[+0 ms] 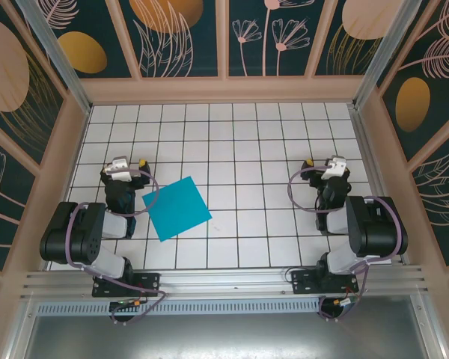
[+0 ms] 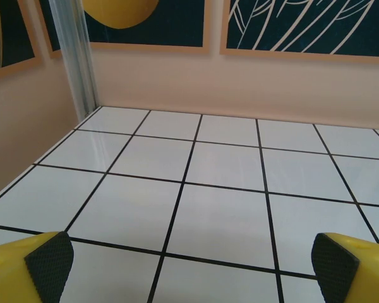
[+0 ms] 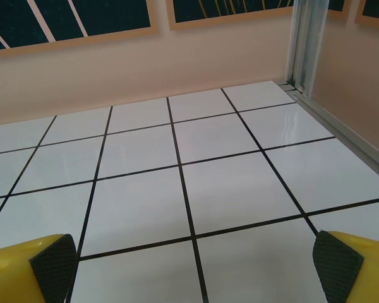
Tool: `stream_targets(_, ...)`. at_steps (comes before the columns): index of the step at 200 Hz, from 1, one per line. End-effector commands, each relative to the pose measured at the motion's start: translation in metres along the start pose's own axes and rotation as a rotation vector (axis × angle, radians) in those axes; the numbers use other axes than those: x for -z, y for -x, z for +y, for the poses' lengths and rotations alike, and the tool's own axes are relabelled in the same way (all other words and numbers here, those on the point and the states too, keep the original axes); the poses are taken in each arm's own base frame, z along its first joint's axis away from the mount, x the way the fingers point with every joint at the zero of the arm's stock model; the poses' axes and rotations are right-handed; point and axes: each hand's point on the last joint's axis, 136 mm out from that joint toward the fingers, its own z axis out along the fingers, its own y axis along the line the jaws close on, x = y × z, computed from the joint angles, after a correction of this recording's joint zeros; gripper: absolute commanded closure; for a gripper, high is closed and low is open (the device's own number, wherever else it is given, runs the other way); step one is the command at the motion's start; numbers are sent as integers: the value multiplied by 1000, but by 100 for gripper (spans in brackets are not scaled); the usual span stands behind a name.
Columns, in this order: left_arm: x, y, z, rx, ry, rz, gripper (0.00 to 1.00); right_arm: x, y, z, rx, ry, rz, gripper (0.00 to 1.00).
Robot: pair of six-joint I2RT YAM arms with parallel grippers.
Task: Fold a paper plane with a square sheet of paper (pick it up from the middle)
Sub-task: Move the square sheet of paper to the center of the table.
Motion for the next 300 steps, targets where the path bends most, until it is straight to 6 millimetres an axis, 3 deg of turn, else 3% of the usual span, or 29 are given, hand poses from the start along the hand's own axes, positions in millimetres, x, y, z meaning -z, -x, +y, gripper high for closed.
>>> stream_targets(1, -2, 10, -4, -11, -24, -26, 1, -1, 6, -1, -23, 6, -24, 1)
stream_targets(191, -2, 10, -3, -11, -20, -28, 1, -2, 6, 0, -25, 10, -20, 1)
stream_targets(206, -2, 9, -3, -10, -21, -27, 1, -3, 5, 3, -16, 43, -11, 1)
stream_targets(215, -2, 10, -3, -11, -21, -28, 1, -5, 3, 15, 5, 110, 7, 1)
stream_targets(300, -1, 9, -4, -11, -22, -26, 1, -4, 4, 14, 3, 110, 2, 1)
